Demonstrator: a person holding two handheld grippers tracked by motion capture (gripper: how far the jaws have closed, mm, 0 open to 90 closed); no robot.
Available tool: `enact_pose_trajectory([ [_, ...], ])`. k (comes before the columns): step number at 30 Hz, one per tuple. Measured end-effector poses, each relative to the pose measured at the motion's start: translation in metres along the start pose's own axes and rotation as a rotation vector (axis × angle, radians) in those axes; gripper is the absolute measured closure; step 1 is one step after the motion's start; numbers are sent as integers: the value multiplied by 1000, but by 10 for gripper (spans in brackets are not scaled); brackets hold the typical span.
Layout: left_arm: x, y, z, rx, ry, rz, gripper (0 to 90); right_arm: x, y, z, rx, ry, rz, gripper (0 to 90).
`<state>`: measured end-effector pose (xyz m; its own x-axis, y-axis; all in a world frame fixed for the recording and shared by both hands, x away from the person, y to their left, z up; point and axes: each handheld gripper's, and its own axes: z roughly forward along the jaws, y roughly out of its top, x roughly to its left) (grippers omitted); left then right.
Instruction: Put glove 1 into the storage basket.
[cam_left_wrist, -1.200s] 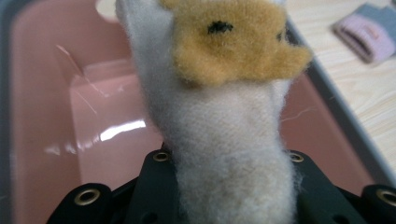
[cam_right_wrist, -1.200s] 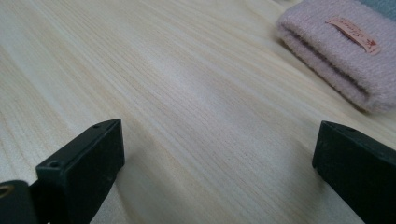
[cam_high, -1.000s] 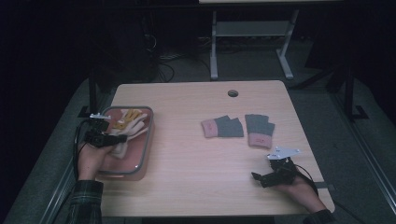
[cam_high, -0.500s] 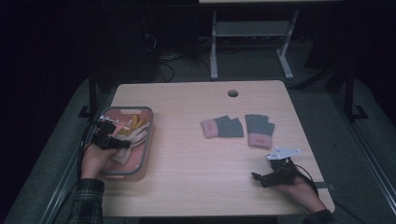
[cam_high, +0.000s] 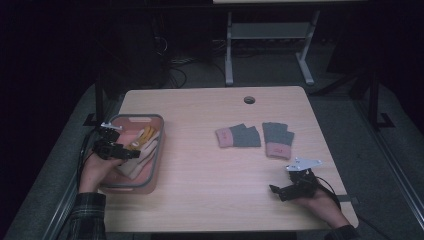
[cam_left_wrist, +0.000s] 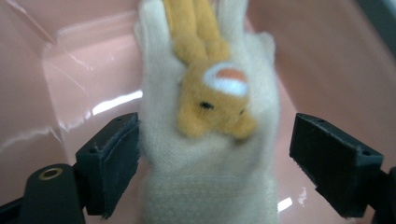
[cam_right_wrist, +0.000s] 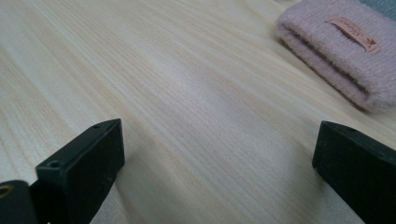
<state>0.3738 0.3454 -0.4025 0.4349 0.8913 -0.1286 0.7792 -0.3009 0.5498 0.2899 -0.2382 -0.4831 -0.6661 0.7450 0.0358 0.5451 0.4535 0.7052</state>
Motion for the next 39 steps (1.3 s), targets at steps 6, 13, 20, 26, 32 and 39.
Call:
enact_pose_trajectory([
  [6, -9, 5, -15, -70, -23, 20, 132, 0, 0, 0, 0, 0, 0, 19],
  [13, -33, 17, -25, -152, -102, 70, 134, 0, 0, 0, 0, 0, -1, 19],
  [20, -57, 24, -22, -167, -149, 113, 135, 0, 0, 0, 1, -1, 2, 18],
  [26, -89, 31, -13, -180, -216, 167, 135, 0, 0, 0, 3, 1, 6, 18],
  [32, -110, 32, -4, -169, -230, 205, 135, 0, 0, 0, 3, 1, 5, 18],
  [39, -138, 29, 3, -187, -246, 241, 135, -1, 1, 1, 4, 0, 6, 18],
])
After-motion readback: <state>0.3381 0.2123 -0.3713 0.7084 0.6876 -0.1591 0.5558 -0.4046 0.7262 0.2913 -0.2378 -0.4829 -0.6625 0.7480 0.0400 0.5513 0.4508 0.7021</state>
